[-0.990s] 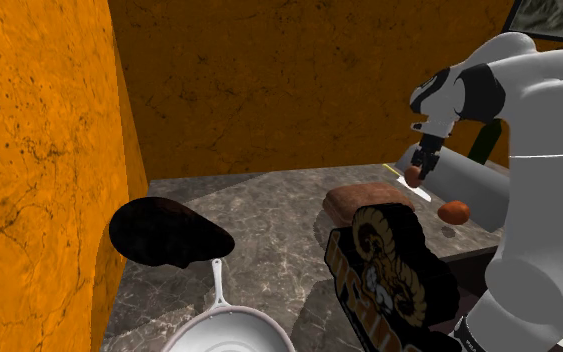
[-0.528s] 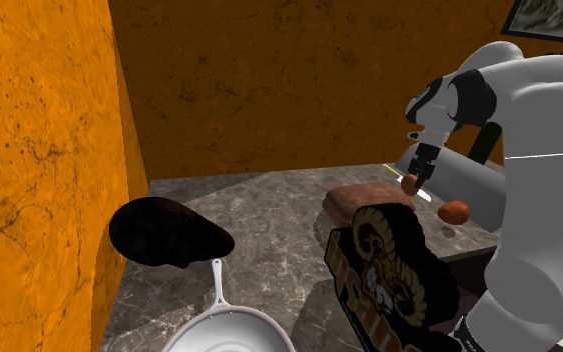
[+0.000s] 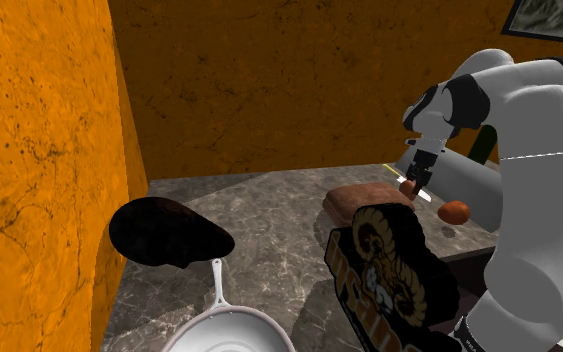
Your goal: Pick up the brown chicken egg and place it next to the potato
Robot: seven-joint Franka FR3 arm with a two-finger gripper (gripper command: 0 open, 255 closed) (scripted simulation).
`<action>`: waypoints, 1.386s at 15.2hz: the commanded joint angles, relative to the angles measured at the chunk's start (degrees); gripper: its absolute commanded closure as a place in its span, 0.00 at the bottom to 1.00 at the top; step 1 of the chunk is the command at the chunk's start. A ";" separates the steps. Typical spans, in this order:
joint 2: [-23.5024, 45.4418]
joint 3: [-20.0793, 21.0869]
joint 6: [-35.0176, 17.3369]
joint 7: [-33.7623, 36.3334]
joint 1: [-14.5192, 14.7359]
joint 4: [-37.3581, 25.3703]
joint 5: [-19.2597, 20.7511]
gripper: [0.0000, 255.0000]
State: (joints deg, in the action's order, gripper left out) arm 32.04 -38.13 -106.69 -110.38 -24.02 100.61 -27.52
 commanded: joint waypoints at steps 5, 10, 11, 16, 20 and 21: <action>0.27 0.03 -0.23 -0.09 -0.05 0.04 -0.08 0.00; 0.23 0.04 -0.24 -0.02 0.01 0.06 -0.08 0.00; -0.16 -0.28 1.42 0.34 -0.22 -1.33 0.45 0.00; -0.88 -0.99 6.21 1.22 -1.12 -5.74 1.64 0.00; -0.87 -0.99 6.21 1.22 -1.13 -5.75 1.64 0.00; -0.87 -0.99 6.21 1.22 -1.13 -5.75 1.64 0.00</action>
State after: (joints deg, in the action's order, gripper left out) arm 31.17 -39.11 -100.50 -109.16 -25.14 94.88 -25.89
